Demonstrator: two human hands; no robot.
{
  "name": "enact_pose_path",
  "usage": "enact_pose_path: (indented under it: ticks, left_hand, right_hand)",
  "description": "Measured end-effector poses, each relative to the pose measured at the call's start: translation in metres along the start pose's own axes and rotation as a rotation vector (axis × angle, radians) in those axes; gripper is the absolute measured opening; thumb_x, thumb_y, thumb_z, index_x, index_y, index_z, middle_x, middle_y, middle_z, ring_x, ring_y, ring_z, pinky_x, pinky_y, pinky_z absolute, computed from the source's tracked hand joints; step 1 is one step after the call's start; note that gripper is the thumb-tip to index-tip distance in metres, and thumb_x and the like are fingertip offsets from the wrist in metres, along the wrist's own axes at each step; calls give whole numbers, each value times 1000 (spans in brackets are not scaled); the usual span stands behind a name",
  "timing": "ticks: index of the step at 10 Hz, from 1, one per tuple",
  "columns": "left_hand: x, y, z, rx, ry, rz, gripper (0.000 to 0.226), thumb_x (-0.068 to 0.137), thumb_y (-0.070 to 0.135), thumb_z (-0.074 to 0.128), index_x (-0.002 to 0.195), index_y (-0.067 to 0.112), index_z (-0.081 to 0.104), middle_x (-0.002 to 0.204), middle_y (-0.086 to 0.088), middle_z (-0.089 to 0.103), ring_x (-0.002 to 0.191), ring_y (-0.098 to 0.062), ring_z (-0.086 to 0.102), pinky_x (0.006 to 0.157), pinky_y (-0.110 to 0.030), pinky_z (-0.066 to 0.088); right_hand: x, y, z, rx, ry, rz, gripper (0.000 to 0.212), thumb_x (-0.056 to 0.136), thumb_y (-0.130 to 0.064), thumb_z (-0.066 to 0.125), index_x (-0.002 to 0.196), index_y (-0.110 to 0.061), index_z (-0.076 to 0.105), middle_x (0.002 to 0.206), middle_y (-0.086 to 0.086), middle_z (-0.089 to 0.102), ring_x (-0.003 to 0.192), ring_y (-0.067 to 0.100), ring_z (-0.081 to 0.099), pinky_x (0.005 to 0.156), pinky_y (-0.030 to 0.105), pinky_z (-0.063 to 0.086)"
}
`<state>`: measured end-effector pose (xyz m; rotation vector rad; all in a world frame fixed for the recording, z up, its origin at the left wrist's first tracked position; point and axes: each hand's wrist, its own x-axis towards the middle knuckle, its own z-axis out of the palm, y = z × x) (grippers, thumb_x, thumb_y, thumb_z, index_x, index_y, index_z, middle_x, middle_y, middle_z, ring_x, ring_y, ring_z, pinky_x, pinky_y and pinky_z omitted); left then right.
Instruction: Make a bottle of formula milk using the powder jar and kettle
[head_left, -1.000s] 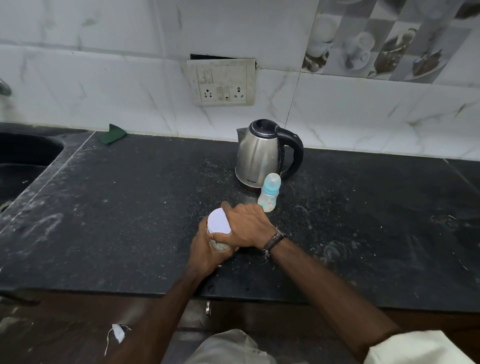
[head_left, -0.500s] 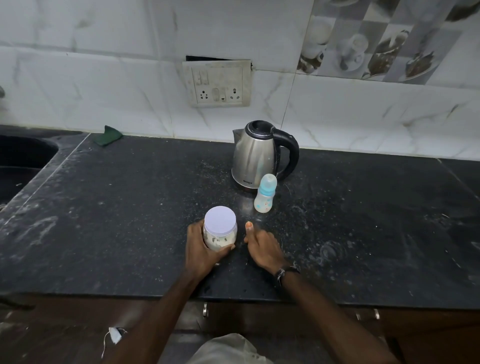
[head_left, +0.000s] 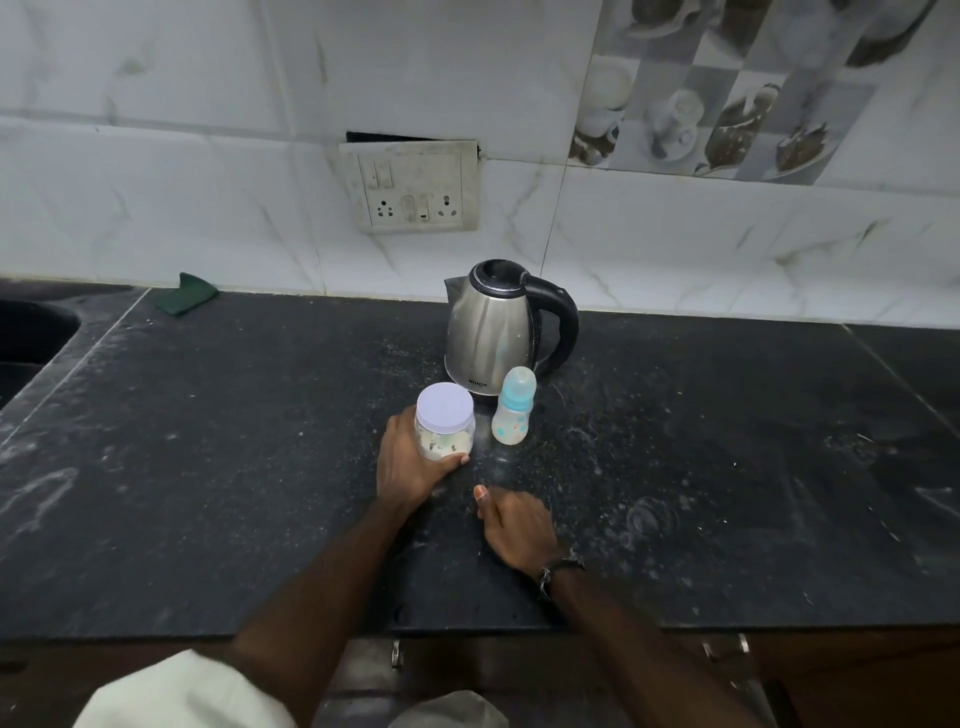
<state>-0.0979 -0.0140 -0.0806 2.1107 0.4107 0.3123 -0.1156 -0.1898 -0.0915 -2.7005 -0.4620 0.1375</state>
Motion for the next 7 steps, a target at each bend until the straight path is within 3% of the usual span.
enact_pose_path:
  ticks: [3,4,7]
  left_hand:
    - [22,14,11,-67,3,-44,94,59,19,98,140,13,51,140,-8,63,130,-28,58,106,-40,47]
    - [27,15,14,-75,-11,-45,96,62,20,97,145,13,47,144,-8,60,134,-28,55,112,-45,45]
    - [28,12,17,-64,-30,-39,95,62,29,97,141,15,47,142,-7,60,132,-28,56,109,-46,48]
  right_hand:
    - [1,-2,0,-66,32,-24,49,104,-47,24,89,-18,62,88,6,71,81,27,66,73,37,47]
    - [2,-2,-1,-74,31,-28,48,105,-46,24,89,-19,61,89,6,71,83,28,66,73,38,46]
    - [4,-3,-1,-65,26,-15,47,105,-46,25,90,-19,61,88,6,71,82,27,66,71,36,46]
